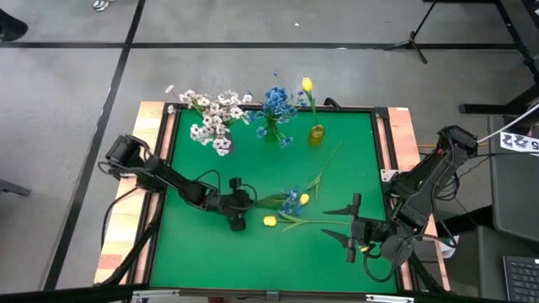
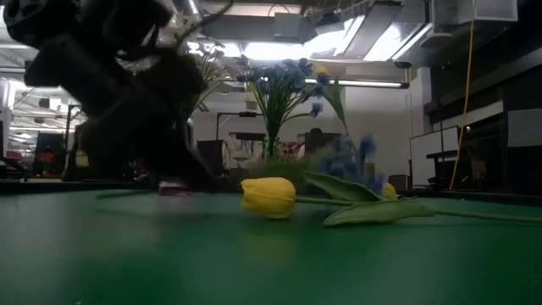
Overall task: Sort flowers into vase by color
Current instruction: Put the blue flower into the green vase
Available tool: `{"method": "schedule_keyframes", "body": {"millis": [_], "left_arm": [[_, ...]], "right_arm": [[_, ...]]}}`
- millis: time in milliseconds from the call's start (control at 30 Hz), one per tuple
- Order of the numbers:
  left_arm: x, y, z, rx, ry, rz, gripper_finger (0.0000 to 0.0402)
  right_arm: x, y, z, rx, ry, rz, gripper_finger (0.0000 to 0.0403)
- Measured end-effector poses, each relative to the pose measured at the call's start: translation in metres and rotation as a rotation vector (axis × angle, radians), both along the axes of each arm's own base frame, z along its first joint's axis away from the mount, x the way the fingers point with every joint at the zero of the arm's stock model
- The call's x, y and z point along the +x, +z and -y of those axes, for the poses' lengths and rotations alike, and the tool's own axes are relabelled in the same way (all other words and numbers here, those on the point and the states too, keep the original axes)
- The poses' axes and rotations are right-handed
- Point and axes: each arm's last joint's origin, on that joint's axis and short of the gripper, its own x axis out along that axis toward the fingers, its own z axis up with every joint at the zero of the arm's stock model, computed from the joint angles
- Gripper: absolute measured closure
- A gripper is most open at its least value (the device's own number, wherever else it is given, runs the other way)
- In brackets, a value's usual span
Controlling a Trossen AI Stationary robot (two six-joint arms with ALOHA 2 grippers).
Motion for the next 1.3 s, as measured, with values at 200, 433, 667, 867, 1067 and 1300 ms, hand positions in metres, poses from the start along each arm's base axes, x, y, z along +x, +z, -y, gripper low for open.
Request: {"method": "schedule_keyframes", "body": {"millis": [200,433,667,867,1067,1300], "left_arm": [[-0.004,0.031,-0.001,-0.001,-0.003,0.102,0.0397],[-0.013,0.071,-0.005,0.024,0.012,0.239,0.0399],[-0.025,0.108,-0.004,0.056,0.017,0.403,0.0399],[-0.032,0.134,0.009,0.101,-0.04,0.576,0.0399],[-0.037,0.153,0.021,0.173,-0.104,0.741,0.0399],[-0.032,0.156,0.022,0.232,-0.095,0.823,0.0399]], "right_arm": [[0.0,0.0,0.0,-0.001,0.0,0.0,0.0175],[0.0,0.0,0.0,-0.003,0.0,-0.001,0.0175],[0.005,-0.011,-0.005,-0.062,-0.057,-0.002,0.0175],[0.02,-0.038,-0.022,-0.145,-0.187,0.041,0.0175],[0.046,-0.067,-0.029,-0.171,-0.356,0.113,0.0175],[0.105,-0.08,-0.007,-0.124,-0.426,0.158,0.0175]]}}
